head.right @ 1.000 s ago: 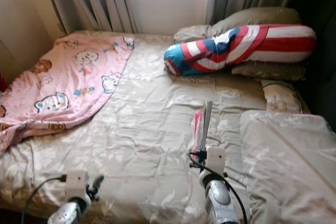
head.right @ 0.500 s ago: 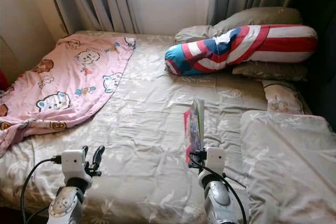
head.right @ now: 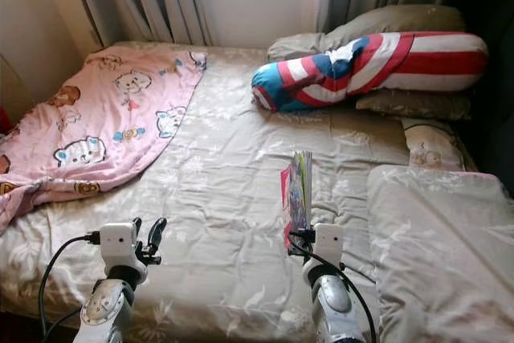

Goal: Clean up the room

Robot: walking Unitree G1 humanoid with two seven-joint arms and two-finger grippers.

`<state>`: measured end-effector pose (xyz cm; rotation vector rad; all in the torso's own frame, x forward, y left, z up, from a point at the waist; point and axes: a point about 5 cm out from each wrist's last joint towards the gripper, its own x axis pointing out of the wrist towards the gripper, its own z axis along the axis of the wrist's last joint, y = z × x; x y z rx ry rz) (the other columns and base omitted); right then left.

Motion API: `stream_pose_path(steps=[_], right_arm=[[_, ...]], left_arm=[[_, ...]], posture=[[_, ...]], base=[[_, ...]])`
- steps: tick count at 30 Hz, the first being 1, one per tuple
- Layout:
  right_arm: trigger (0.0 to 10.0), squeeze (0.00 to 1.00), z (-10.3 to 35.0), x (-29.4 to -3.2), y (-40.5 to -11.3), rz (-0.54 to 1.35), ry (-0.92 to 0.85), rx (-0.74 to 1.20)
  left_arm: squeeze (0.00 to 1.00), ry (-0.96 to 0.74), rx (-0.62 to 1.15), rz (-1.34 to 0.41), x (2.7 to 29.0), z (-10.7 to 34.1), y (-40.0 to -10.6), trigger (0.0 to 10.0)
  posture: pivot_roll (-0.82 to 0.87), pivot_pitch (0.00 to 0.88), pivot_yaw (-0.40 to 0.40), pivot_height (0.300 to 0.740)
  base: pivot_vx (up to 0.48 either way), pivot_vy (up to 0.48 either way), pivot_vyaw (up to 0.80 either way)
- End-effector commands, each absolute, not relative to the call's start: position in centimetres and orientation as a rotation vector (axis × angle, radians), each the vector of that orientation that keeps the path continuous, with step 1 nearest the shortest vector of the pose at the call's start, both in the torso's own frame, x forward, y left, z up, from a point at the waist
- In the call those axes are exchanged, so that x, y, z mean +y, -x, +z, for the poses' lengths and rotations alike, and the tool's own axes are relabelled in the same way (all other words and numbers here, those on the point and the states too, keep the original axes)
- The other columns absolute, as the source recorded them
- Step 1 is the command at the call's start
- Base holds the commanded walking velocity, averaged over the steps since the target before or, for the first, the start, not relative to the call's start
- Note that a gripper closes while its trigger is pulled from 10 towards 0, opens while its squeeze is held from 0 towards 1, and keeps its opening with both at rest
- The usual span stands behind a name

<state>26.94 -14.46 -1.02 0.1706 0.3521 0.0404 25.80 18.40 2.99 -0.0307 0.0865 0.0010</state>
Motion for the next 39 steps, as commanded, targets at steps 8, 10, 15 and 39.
stream_pose_path(steps=[8, 10, 15, 39], right_arm=[[10.0, 0.00, -0.3, -14.3, -27.4, 0.054, -0.158, 0.306], [10.0, 0.00, -0.1, -14.1, -27.5, 0.068, -0.158, 0.295], [10.0, 0.00, 0.1, -14.0, -27.5, 0.070, -0.171, 0.275], [10.0, 0.00, -0.2, -13.8, -27.3, 0.070, -0.176, 0.294]], left_arm=[[0.00, 0.049, 0.076, -0.014, 17.7, 3.7, -26.4, 10.0], [0.00, 0.050, 0.072, -0.021, 17.6, 3.9, -26.7, 10.0], [0.00, 0.052, 0.071, -0.022, 17.6, 4.2, -27.0, 10.0], [0.00, 0.063, 0.089, -0.050, 17.1, 4.2, -27.0, 10.0]], posture=[[-0.03, 0.022, 0.014, 0.679], [-0.03, 0.024, 0.014, 0.674], [-0.03, 0.025, 0.014, 0.669], [-0.02, 0.035, 0.014, 0.661]], base=[[0.000, 0.000, 0.00], [0.000, 0.000, 0.00], [0.000, 0.000, 0.00], [0.000, 0.000, 0.00]])
